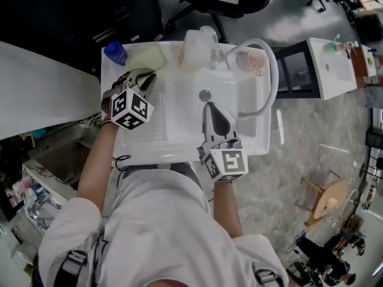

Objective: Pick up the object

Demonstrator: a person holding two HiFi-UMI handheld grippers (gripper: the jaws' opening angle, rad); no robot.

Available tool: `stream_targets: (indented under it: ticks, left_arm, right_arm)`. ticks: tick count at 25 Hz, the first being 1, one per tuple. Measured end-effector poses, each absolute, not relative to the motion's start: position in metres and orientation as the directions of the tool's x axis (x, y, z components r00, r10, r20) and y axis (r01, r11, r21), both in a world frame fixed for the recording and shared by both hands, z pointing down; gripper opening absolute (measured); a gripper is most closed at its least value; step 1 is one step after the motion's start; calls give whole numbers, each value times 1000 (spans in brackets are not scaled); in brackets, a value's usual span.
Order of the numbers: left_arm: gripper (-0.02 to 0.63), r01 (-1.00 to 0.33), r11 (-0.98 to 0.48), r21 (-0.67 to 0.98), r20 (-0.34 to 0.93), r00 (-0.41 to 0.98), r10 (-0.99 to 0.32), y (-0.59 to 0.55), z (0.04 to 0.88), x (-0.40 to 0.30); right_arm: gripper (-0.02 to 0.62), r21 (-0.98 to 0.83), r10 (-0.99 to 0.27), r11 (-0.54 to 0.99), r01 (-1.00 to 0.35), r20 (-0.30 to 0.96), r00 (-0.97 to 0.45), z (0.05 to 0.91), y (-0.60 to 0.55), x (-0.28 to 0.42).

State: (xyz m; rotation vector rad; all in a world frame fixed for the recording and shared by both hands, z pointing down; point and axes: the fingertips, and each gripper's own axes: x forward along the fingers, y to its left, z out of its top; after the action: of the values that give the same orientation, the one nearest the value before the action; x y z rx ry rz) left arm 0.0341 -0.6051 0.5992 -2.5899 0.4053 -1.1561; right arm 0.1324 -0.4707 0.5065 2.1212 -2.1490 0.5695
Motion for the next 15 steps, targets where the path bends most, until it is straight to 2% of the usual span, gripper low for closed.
stream_targets:
  ticks: [15]
  left_arm:
    - [41, -430, -823, -372, 422, 711, -562, -569, 473, -17]
  right_arm:
    - [3, -188, -979, 60, -980, 178, -94, 449, -446, 119]
